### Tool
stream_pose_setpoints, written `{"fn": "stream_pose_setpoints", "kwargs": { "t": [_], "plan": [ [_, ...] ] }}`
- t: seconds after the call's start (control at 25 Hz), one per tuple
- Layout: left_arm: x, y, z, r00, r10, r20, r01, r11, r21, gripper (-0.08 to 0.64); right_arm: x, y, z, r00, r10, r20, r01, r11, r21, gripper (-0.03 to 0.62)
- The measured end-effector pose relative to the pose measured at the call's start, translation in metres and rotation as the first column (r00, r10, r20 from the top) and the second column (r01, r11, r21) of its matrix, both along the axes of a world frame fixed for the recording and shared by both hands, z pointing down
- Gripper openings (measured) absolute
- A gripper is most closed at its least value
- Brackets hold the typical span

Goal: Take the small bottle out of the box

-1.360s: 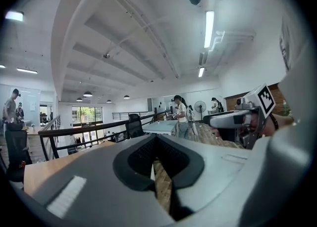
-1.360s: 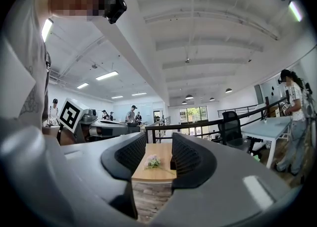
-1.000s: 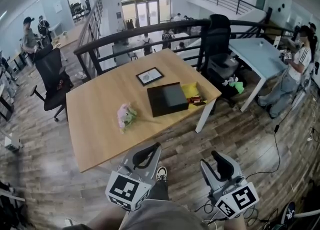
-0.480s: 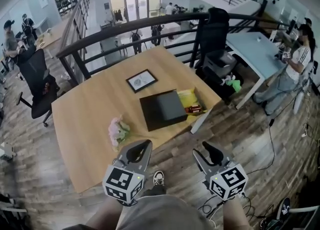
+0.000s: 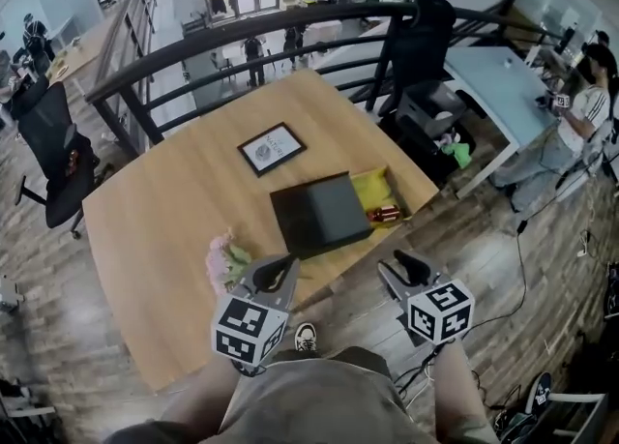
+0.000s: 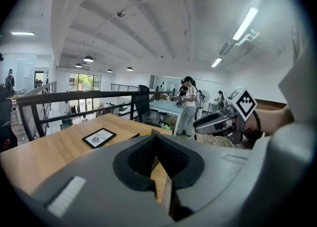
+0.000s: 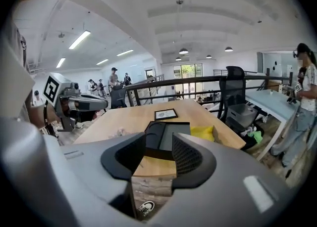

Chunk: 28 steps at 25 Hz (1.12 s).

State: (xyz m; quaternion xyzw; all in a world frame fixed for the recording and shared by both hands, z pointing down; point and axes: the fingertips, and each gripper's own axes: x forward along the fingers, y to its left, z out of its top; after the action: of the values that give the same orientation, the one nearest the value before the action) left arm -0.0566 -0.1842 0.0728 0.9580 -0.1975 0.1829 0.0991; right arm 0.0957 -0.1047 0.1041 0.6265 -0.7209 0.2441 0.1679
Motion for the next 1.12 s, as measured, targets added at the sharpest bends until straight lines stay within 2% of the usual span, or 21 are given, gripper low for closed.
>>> {"fn": "stream_pose_setpoints", "kwargs": {
  "t": [0.28,0.48,0.92,1.12],
  "plan": [
    [0.027,-0.030,0.040,0.999,0.036,0.041,-0.033,0.997,-0.065,0.002,0.040,-0.033,0.052,0.999,0.012,-0.047,-0.018,0.991,-0.132,0.147],
    [0.044,-0.047,0.060,0.997,0.041,0.063,-0.035,0.995,-0.091,0.002,0.063,-0.052,0.079,0.995,-0.017,-0.098,-0.003,0.979,-0.203,0.147],
    [0.085,-0.082,0.094,0.992,-0.004,0.126,0.021,0.990,-0.137,0.002,0.107,-0.098,0.139,0.960,-0.209,-0.186,0.127,0.918,-0.375,0.147],
    [0.105,-0.102,0.115,0.981,-0.073,0.178,0.105,0.978,-0.180,0.002,0.132,-0.118,0.170,0.919,-0.336,-0.205,0.218,0.868,-0.447,0.147]
  ]
}}
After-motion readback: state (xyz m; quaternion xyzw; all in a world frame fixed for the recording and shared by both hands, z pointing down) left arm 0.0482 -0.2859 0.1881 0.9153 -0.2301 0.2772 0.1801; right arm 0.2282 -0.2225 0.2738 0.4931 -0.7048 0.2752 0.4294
